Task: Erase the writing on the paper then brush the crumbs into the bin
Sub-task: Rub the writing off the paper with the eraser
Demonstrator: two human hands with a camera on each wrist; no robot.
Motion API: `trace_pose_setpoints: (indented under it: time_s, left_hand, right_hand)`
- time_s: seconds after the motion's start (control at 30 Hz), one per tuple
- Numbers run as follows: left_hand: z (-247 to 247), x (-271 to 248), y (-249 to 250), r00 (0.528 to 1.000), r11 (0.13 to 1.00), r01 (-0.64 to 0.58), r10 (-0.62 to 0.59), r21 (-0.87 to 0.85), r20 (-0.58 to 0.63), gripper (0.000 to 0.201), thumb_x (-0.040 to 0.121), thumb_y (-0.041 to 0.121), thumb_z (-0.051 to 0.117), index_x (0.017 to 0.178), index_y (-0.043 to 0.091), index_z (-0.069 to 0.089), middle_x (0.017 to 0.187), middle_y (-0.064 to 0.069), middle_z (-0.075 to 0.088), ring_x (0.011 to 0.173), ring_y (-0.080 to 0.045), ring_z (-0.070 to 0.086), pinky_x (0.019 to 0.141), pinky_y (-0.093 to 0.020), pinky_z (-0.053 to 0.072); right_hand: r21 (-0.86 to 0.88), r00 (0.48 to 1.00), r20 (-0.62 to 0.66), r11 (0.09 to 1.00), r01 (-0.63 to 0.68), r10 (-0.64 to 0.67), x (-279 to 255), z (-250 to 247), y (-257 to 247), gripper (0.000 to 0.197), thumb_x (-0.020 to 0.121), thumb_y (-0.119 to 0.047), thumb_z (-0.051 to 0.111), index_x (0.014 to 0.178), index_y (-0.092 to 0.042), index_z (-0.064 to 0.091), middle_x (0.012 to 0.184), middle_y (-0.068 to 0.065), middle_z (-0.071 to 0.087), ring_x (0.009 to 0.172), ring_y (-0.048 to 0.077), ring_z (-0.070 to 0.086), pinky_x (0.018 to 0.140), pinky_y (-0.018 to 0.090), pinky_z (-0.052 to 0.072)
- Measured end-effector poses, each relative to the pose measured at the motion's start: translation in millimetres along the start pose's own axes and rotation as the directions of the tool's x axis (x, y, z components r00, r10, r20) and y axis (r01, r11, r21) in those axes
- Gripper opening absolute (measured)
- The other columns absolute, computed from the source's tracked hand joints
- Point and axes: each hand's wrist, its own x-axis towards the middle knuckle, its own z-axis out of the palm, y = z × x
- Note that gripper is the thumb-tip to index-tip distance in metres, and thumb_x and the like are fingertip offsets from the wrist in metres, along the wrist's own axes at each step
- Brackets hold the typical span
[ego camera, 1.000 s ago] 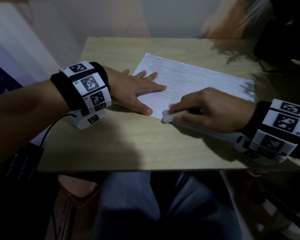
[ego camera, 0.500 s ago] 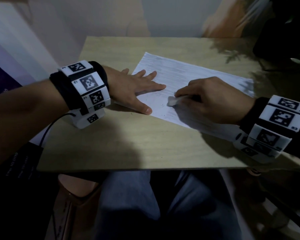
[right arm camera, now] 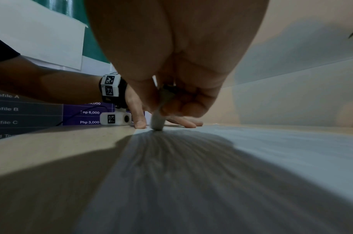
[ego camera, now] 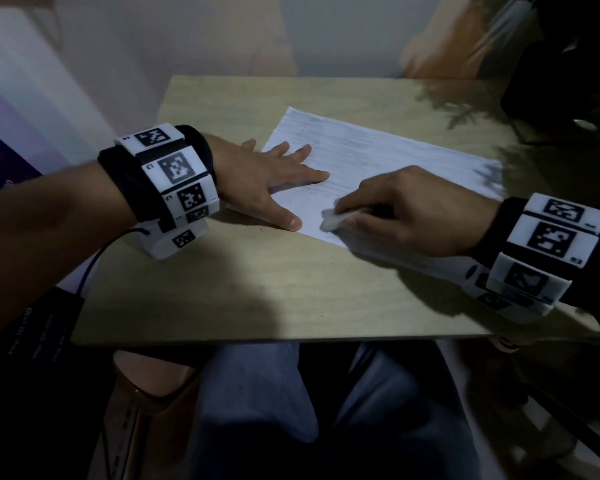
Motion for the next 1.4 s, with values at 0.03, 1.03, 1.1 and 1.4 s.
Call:
trace_pose_setpoints:
  time_s: [0.03,1.03,1.1,1.4]
  left_hand:
    - [0.1,0.1,0.0,1.0,1.0,-0.001,0.001,0.001,-0.001,0.1,0.075,0.085,0.038,0.154,0.055,-0.014,0.165,0.01,-0.031,0.153,-0.017,-0.026,0.124,-0.056,-0.011]
    - [0.8,0.6,-0.6,1.0,1.0,0.005,-0.005,-0.008,-0.006,0.1,0.073,0.085,0.038,0.154,0.056,-0.013,0.165,0.01,-0.03,0.153,-0.017,-0.025,0.124,-0.056,-0.011]
    - [1.3,0.6,0.0,1.0,1.0,0.003,-0.003,-0.014,-0.013,0.1,0.073,0.084,0.038,0.155,0.055,-0.012,0.165,0.01,-0.029,0.154,-0.017,-0.024,0.124,-0.055,-0.011]
    - [0.8,-0.1,1.3,1.0,1.0,0.007,-0.007,-0.006,-0.009,0.098,0.078,0.082,0.04,0.156,0.054,-0.012,0.165,0.009,-0.03,0.153,-0.018,-0.025,0.124,-0.056,-0.011]
  right_hand:
    - [0.05,1.0,0.007,0.999,-0.019,0.019,0.5,-0.8,0.0,0.046,0.094,-0.055,0.047,0.11,-0.022,0.075,0.101,-0.011,0.074,0.084,0.003,0.062,0.077,0.018,0.046]
    - [0.01,0.999,0.004,0.998,-0.054,0.054,3.1,-0.9,4.0,0.043,0.092,-0.055,0.05,0.112,-0.026,0.075,0.098,-0.018,0.071,0.084,-0.004,0.06,0.079,0.013,0.043]
    - [-0.107,0.996,-0.069,0.992,-0.065,0.058,4.5,-2.5,5.6,0.054,0.093,-0.06,0.042,0.101,-0.019,0.075,0.087,-0.004,0.071,0.079,0.009,0.061,0.076,0.03,0.049]
    - [-0.026,0.999,-0.041,0.999,-0.03,0.029,-6.1,-5.5,6.9,0.052,0.091,-0.059,0.042,0.112,-0.026,0.076,0.087,-0.011,0.068,0.078,0.008,0.062,0.074,0.029,0.048]
